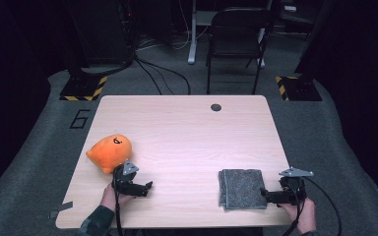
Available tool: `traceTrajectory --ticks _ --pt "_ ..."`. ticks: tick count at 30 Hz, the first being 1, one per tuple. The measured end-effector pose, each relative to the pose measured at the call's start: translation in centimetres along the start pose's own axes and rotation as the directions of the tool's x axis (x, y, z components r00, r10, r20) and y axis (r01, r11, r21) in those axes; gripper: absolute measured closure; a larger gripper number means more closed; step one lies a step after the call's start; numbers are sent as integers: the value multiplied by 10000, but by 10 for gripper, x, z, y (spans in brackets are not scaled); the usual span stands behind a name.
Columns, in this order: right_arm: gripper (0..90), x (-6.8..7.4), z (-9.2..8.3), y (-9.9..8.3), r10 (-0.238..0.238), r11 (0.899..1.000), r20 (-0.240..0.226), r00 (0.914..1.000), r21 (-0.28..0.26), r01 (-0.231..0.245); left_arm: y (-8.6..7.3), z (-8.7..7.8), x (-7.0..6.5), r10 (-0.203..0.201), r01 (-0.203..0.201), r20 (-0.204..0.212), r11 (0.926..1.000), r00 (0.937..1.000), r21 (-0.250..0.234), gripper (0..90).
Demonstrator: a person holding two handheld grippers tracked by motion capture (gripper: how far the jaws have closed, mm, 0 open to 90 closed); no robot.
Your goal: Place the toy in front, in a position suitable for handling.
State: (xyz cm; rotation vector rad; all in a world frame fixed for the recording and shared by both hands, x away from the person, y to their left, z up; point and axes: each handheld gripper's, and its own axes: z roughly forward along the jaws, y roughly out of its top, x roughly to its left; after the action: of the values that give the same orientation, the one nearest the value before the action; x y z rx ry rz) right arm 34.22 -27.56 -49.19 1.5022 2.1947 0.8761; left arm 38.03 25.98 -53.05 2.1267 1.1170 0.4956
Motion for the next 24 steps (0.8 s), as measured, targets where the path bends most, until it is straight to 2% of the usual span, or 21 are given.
traceTrajectory --ticks 2,4,10,13,22,24 --pt "0 0 0 1 -189 9998 13 9998 -110 190 0 0 0 -1 1 1 10000 10000 3 1" --pt "0 3 -1 2 -20 10000 -13 10000 -87 20 0 0 0 -2 2 4 10000 10000 3 1" --pt "0 6 3 6 -441 9990 -98 9990 -30 441 0 0 0 -5 5 0 10000 10000 -2 1" --pt "15 7 4 6 -447 9990 -230 9987 -41 446 0 0 0 -5 5 0 10000 10000 2 1" --pt "4 21 5 14 -803 9967 -540 9953 71 808 0 0 0 2 -2 16 10000 10000 -4 1" --pt "1 24 4 16 -919 9958 -593 9940 -69 916 0 0 0 -7 7 14 10000 10000 -14 1"
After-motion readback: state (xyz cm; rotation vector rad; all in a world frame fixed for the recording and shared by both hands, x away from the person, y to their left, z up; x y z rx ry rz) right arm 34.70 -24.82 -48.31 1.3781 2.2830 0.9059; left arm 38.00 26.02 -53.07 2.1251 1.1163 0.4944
